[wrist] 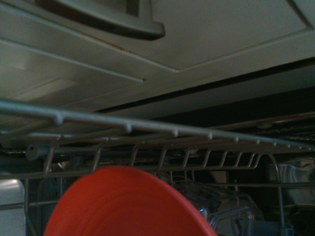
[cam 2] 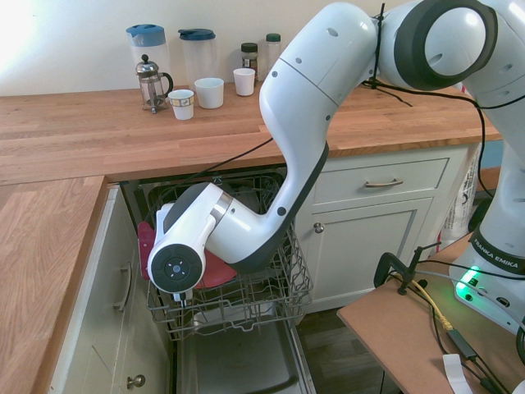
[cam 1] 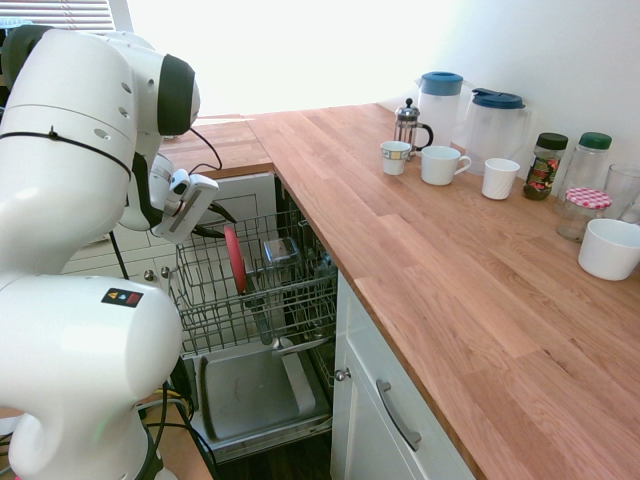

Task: Put the plate in the dishwasher

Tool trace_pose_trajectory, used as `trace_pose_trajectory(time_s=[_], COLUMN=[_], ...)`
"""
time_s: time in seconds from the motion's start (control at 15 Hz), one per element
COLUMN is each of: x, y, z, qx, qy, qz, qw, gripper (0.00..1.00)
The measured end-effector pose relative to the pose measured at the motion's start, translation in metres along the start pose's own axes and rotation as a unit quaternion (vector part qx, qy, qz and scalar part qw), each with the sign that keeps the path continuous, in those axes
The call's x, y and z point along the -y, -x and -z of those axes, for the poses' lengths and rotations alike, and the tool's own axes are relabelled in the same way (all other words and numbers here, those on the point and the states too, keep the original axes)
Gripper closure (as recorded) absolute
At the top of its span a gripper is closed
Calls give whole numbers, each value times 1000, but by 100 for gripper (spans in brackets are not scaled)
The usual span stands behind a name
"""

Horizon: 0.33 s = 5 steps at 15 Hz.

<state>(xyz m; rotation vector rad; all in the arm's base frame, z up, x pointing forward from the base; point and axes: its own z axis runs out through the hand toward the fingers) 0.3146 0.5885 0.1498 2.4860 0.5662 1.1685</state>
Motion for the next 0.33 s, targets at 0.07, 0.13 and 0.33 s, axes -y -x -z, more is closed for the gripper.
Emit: trace_pose_trajectory(time_s=[0.07, 0.13, 0.33], x=[0, -1, -9], y=[-4, -8, -21], z=[7, 15, 51], qx=[-3, -5, -6], qy=[-2, -3, -3], qz=[-1, -3, -6], qw=[1000, 1000, 1000], gripper=[0, 0, 0])
